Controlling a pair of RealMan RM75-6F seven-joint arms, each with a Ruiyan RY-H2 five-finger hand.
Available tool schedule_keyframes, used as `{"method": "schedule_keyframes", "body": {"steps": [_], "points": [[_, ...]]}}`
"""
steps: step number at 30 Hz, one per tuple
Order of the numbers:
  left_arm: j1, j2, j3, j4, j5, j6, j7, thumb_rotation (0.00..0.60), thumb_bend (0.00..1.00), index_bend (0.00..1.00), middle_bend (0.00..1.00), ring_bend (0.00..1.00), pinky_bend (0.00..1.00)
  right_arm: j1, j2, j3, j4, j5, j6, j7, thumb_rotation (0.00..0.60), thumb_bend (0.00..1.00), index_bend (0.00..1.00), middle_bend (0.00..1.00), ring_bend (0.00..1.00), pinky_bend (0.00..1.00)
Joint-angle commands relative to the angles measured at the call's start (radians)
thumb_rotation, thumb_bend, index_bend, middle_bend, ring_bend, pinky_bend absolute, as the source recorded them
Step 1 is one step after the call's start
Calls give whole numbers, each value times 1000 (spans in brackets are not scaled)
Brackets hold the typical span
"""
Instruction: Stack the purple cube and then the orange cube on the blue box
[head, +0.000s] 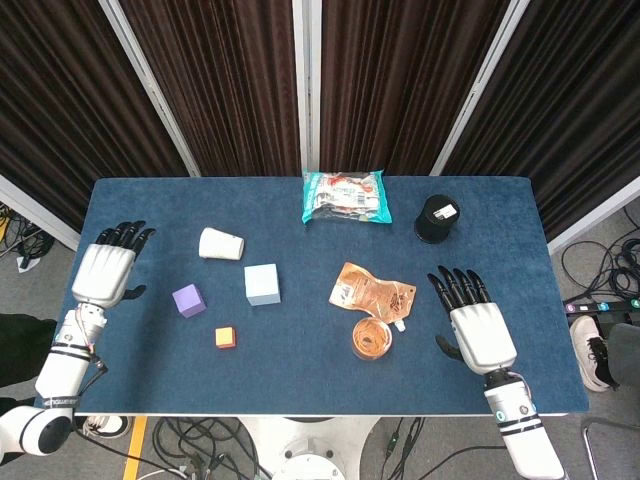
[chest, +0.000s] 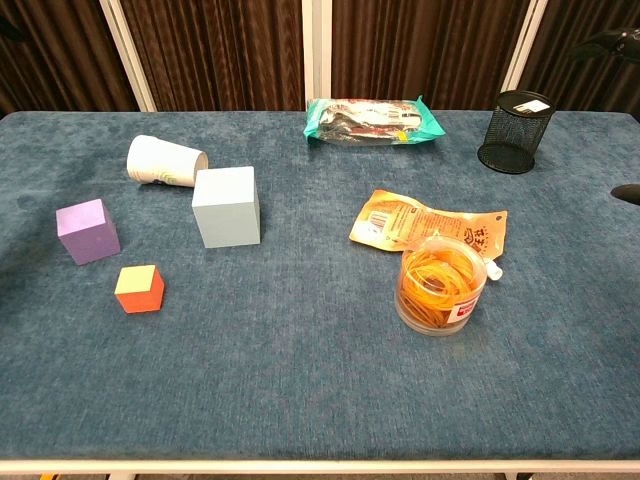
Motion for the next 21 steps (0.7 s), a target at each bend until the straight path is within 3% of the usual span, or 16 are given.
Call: {"method": "schedule_keyframes", "body": {"steps": [1,8,16,21], "points": [[0,-2,1,-2,0,1,0,600,62,216,223,146,226,-1,0,0,-2,2,-4,-1,600,151,0,10,0,0],[-6,7,0,-53,7,-8,-29,600,62,216,223,146,229,-6,14,-2,-20,-9,-11,8,600,151,0,11,0,0],[-5,39,5,-194,-64,-52,-41,600,63,216,224,146,237,-16,20,18,-29,24,-2,17,600,151,0,16,0,0],[-4,-16,38,-246,-91,-44,22,600,62,216,242,152,237,-20,35,24,-35,6,0,48,600,150,0,17,0,0]]}}
